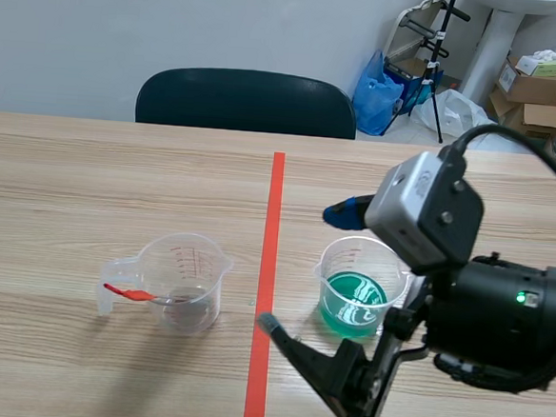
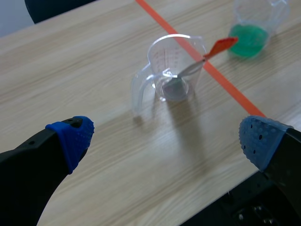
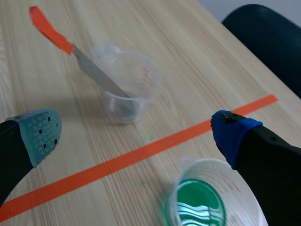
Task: Do the redox reaction experiment
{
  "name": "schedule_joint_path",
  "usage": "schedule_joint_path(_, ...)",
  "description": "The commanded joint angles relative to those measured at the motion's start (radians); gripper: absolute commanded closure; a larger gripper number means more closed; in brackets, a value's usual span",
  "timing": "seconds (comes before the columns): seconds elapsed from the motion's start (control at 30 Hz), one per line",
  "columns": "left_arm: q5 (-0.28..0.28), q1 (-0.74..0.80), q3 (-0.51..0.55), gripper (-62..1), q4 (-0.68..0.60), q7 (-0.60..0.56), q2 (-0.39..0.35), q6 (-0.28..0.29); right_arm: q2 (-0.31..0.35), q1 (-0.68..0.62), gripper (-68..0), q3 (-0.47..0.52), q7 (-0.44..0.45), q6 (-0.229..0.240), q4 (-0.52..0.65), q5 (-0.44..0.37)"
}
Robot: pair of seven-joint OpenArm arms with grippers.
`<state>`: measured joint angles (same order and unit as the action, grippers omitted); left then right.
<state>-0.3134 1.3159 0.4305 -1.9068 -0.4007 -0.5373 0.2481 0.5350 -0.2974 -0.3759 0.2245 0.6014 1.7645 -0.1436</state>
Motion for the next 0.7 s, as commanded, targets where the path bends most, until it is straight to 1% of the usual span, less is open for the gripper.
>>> schedule_joint_path(0.0,-0.007,0.001,0.013,-62.3,-0.015,-0.029,0.006,-0.027,0.002,0.048,-67.9,-0.022,0.057,-0.002,-0.027,-0.012)
schedule_joint_path(0.07,-0.007,0.001,0.034,-62.3,-0.005,-0.055,0.012,-0.057,-0.007,0.100,-67.9,-0.077,0.109,-0.002,-0.068,0.005)
schedule_joint_path(0.13,-0.006,0.001,0.056,-62.3,0.005,-0.082,0.026,-0.085,-0.023,0.149,-67.9,-0.128,0.144,-0.003,-0.103,0.049)
schedule_joint_path(0.17,-0.003,0.001,0.067,-62.3,0.014,-0.080,0.041,-0.085,-0.033,0.174,-67.9,-0.154,0.150,-0.005,-0.120,0.071)
schedule_joint_path(0.2,0.012,0.001,0.076,-62.3,0.024,-0.080,0.053,-0.087,-0.044,0.196,-67.9,-0.180,0.149,-0.006,-0.135,0.089)
schedule_joint_path(0.27,0.035,0.001,0.082,-62.3,0.041,-0.105,0.072,-0.107,-0.068,0.236,-67.9,-0.225,0.149,-0.010,-0.163,0.115)
schedule_joint_path(0.33,0.055,0.001,0.086,-62.3,0.052,-0.109,0.088,-0.123,-0.092,0.269,-67.9,-0.262,0.150,-0.010,-0.185,0.115)
schedule_joint_path(0.43,0.080,0.001,0.087,-62.3,0.063,-0.119,0.113,-0.127,-0.125,0.308,-67.9,-0.306,0.153,-0.011,-0.204,0.117)
schedule_joint_path(0.47,0.094,0.001,0.088,-62.3,0.068,-0.130,0.124,-0.127,-0.134,0.318,-67.9,-0.320,0.152,-0.018,-0.207,0.124)
schedule_joint_path(0.5,0.112,0.001,0.088,-62.3,0.073,-0.143,0.137,-0.128,-0.144,0.328,-67.9,-0.335,0.151,-0.034,-0.208,0.143)
schedule_joint_path(0.6,0.129,0.001,0.088,-62.3,0.081,-0.167,0.162,-0.134,-0.169,0.348,-67.9,-0.369,0.145,-0.082,-0.210,0.204)
schedule_joint_path(0.67,0.134,0.001,0.088,-62.3,0.083,-0.170,0.169,-0.134,-0.183,0.356,-67.9,-0.383,0.140,-0.085,-0.212,0.224)
